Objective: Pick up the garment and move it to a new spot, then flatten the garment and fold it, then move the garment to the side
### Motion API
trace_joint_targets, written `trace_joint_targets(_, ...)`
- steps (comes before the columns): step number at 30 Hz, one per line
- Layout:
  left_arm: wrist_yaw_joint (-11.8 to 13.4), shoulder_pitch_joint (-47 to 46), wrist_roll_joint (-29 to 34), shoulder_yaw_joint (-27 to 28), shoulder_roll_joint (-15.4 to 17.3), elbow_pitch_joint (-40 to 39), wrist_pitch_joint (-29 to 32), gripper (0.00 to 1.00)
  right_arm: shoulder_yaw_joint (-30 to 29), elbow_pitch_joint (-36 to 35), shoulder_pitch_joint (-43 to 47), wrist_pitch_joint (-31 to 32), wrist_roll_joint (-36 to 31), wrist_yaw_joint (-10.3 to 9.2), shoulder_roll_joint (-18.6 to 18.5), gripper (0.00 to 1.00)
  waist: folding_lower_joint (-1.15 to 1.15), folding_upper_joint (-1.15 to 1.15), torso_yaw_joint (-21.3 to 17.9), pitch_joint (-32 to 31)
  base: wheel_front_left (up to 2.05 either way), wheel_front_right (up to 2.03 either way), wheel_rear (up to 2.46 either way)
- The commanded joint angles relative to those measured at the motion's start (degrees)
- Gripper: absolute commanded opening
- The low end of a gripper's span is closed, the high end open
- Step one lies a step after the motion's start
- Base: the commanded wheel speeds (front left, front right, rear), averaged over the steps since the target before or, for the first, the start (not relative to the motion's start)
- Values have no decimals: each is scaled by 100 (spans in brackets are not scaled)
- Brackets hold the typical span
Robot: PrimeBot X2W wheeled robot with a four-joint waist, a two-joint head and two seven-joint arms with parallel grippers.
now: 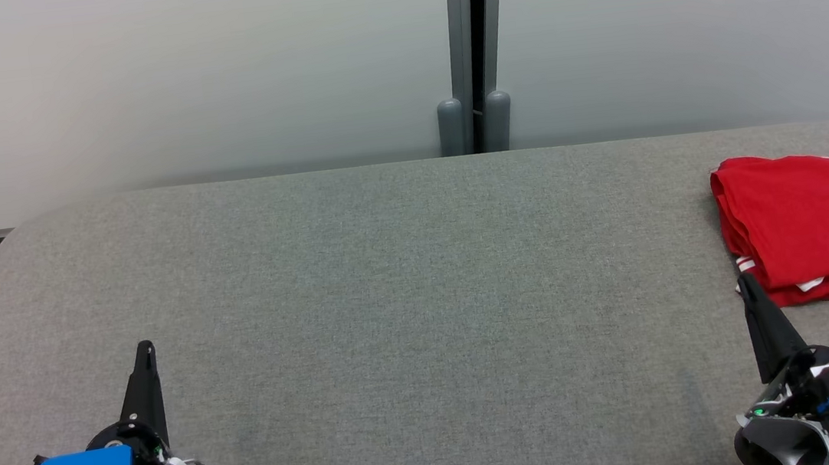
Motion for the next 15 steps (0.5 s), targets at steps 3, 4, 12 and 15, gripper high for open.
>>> trace_joint_targets(3, -55, -58, -14, 12, -12, -21, 22, 0, -14, -18, -51, 19, 14, 2, -19, 0, 0, 0, 0, 0, 0, 0, 0)
trace_joint_targets(4, -55, -58, -14, 12, -12, -22, 22, 0, -14, -18, -51, 19, 14, 2, -19, 0, 0, 0, 0, 0, 0, 0, 0)
trace_joint_targets(12, -56, -58, -14, 11, -12, -22, 22, 0, -14, -18, -51, 18, 14, 2, -19, 0, 0, 0, 0, 0, 0, 0, 0)
trace_joint_targets(15, -56, -58, -14, 11, -12, -22, 22, 0, -14, -18, -51, 18, 14, 2, -19, 0, 0, 0, 0, 0, 0, 0, 0)
